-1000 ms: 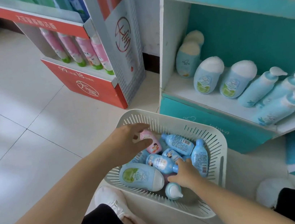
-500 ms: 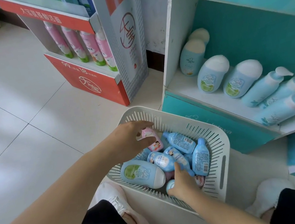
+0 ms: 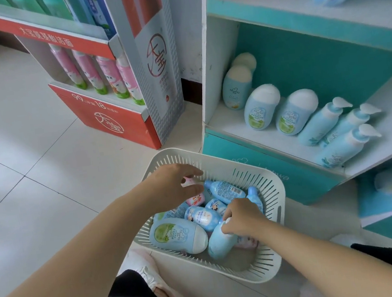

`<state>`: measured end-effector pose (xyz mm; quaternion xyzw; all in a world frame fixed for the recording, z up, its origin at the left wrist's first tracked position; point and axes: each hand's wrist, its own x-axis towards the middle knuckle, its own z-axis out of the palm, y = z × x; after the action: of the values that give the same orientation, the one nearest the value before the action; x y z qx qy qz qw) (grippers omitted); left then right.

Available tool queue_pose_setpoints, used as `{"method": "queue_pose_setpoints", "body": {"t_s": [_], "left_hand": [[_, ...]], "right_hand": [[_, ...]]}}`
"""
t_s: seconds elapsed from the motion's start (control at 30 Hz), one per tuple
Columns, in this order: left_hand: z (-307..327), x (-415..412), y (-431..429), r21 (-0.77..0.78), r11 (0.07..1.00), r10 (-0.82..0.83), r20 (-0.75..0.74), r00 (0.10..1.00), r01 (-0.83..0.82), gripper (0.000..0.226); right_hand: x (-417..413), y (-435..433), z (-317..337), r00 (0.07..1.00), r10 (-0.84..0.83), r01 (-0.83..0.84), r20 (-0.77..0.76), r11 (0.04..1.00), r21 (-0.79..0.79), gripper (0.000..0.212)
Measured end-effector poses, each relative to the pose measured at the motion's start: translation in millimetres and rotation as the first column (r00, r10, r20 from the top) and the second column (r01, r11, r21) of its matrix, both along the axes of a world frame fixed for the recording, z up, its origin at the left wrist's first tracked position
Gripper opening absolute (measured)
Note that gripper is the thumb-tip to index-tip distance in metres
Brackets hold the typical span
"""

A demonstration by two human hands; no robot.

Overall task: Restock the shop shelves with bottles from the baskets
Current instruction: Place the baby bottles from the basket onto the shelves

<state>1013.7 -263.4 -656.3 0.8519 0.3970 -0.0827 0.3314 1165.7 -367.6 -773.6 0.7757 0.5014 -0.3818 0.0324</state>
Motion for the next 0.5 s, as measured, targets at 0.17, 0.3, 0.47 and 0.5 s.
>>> {"method": "queue_pose_setpoints", "body": {"t_s": [0.17,0.3,0.47,0.5], "left_hand": [[-8.8,16.8,-6.8,-0.025,0.998,-0.068,-0.082,0.994,0.066,0.048],[-20.1,30.3,-11.6,-0.031,0.995,-0.103,-0.167,0.981,0.099,0.071],[-25.0,48.7,-13.2,-0.027,0.992,-0.125,-0.192,0.973,0.122,0.079],[-24.2,52.8,-13.0,-0.027,0.994,-0.113,-0.163,0.980,0.110,0.076]], "right_hand": [[31.0,15.2,52.4,0.975,-0.153,0.163,-0.160,0.985,0.051,0.023],[50.7,19.0,87.7,0.889,-0.287,0.343,-0.357,0.933,0.105,0.014],[68.6,12.5,125.8,0.737,-0.393,0.508,-0.550,0.859,0.067,0.014],[71.9,10.7,129.6,0.709,-0.406,0.532,-0.576,0.845,0.060,0.013]]}}
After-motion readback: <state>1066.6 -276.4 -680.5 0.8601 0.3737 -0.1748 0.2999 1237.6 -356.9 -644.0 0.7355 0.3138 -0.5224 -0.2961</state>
